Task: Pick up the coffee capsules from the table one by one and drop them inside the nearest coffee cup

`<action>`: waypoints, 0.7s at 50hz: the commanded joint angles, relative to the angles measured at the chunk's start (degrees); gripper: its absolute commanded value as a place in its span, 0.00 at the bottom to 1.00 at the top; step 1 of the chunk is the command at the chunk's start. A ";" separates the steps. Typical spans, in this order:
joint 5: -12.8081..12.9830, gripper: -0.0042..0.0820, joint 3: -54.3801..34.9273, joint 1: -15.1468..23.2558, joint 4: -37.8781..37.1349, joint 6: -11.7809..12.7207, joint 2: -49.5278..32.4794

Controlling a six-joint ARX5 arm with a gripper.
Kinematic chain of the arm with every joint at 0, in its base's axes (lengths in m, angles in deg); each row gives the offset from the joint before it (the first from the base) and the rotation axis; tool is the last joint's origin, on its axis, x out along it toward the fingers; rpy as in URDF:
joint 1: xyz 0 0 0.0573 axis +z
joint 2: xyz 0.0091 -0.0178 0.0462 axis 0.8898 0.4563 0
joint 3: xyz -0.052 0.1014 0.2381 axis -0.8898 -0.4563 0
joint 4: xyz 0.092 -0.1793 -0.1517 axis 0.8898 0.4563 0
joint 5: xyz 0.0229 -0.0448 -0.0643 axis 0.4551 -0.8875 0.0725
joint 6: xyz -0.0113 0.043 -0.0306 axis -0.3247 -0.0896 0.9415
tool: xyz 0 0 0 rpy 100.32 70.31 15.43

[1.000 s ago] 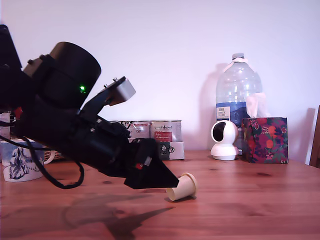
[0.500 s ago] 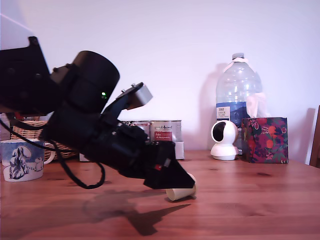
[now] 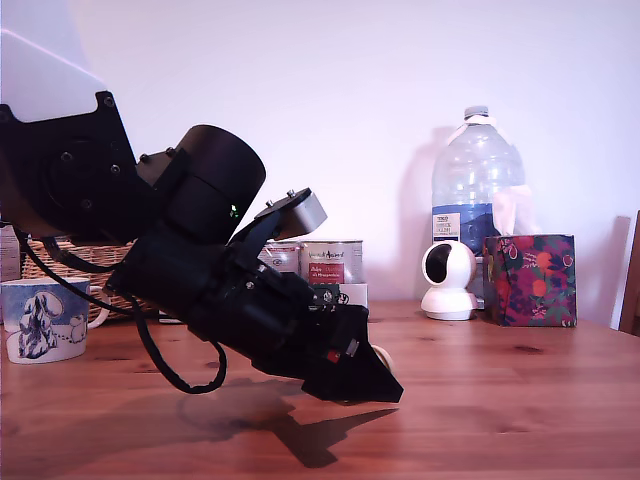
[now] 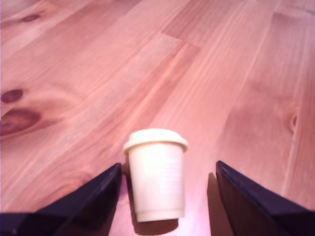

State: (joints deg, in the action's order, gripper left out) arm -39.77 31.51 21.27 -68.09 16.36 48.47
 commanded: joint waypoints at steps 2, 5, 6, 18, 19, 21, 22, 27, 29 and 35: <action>-0.04 0.69 -0.07 -0.22 0.48 -0.09 1.62; -0.04 0.69 -0.07 -0.22 0.42 -0.09 1.62; -0.04 0.69 -0.07 -0.22 0.42 -0.09 1.62; -0.04 0.60 -0.07 -0.22 0.48 -0.04 1.60; -0.04 0.57 -0.07 -0.22 0.50 -0.04 1.57; -0.02 0.49 -0.07 -0.22 0.68 -0.04 1.51; -0.04 0.44 -0.07 -0.22 0.76 -0.02 1.51; -0.04 0.23 -0.07 -0.22 1.68 -0.04 1.40; -0.02 0.19 -0.07 -0.22 1.95 -0.04 1.40; -0.04 0.18 -0.07 -0.20 2.12 -0.04 1.22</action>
State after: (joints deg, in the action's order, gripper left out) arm -39.77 31.83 21.27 -66.91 16.33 48.47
